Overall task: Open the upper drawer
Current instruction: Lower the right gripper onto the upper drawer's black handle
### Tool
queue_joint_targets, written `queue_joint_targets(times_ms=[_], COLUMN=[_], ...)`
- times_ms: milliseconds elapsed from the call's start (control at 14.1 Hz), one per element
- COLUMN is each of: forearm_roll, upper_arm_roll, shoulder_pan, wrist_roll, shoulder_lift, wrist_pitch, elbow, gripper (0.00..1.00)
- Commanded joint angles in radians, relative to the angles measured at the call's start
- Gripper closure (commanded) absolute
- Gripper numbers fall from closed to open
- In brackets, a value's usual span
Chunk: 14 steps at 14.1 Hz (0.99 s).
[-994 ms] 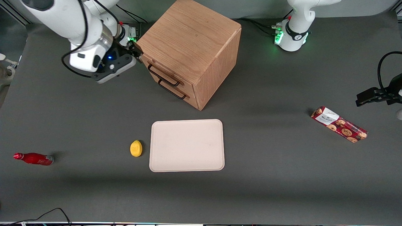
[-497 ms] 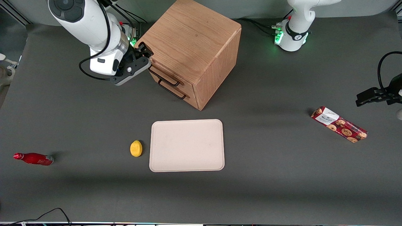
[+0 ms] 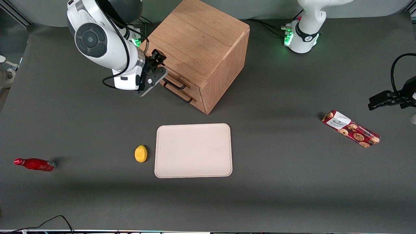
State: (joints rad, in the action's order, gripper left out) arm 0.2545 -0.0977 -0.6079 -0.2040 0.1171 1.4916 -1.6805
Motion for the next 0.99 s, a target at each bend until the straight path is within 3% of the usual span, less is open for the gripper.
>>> queue_joint_targets(times_ms=[0, 213, 923], forearm_roll=[0.026, 0.028, 0.031], upper_arm_roll=[-0.014, -0.014, -0.010], shoulder_pan=[-0.009, -0.009, -0.021], wrist_roll=[-0.064, -0.148, -0.155], shoulder_lift=[0.009, 0.009, 0.015], wrist_pitch=[0.033, 0.114, 0.248], elbow=[-0.033, -0.109, -0.217], gripper=[0.00, 0.00, 0.00])
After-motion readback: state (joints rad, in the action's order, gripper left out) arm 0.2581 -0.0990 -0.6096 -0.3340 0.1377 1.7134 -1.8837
